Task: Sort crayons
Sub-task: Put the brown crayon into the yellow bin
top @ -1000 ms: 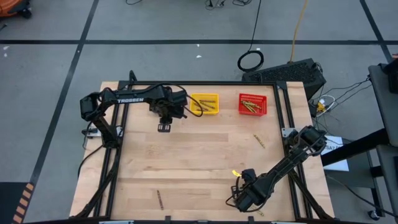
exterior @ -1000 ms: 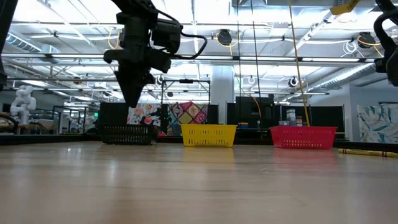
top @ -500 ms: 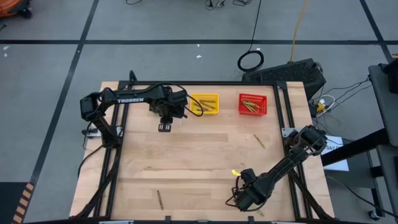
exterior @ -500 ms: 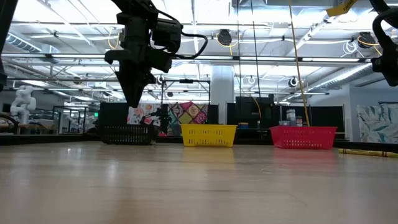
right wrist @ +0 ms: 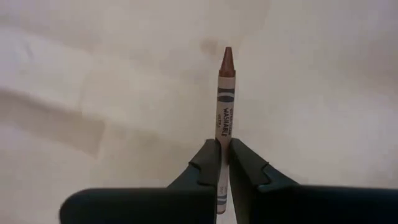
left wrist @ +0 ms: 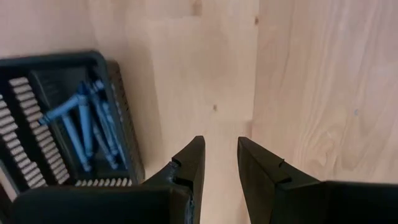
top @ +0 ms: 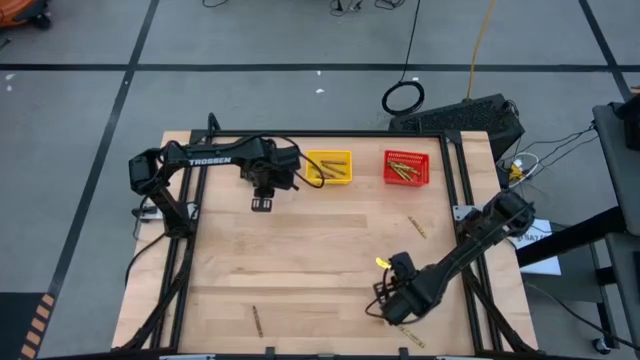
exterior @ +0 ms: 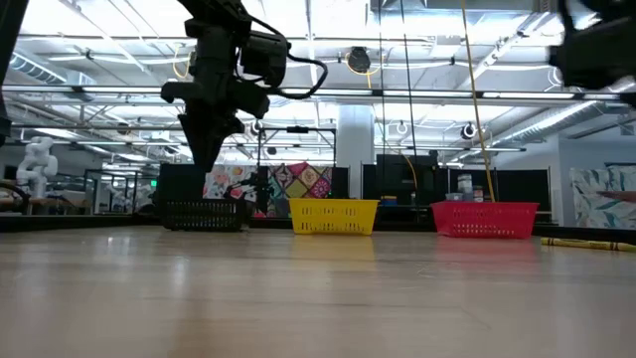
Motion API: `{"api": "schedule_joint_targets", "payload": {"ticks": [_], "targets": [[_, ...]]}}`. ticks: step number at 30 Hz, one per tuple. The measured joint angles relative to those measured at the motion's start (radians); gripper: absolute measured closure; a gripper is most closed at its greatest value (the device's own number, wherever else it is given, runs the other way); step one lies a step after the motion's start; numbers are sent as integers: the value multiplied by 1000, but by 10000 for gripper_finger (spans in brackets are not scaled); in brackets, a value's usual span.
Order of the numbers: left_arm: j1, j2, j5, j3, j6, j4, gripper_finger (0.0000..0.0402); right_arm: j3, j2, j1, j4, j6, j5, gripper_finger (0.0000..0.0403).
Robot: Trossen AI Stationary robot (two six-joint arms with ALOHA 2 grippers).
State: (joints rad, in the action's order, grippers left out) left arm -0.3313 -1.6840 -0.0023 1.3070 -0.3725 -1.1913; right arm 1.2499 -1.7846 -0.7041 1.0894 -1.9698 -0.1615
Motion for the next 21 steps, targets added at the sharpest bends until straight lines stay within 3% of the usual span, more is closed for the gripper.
{"api": "schedule_joint_targets", "payload": {"ticks": [7, 21], "targets": [[0, 0, -21, 0, 27, -34, 316, 0, 25, 108, 16, 190, -77, 403], [0, 0, -36, 0, 47, -119, 316, 1, 24, 371, -58, 602, -131, 403]]}}
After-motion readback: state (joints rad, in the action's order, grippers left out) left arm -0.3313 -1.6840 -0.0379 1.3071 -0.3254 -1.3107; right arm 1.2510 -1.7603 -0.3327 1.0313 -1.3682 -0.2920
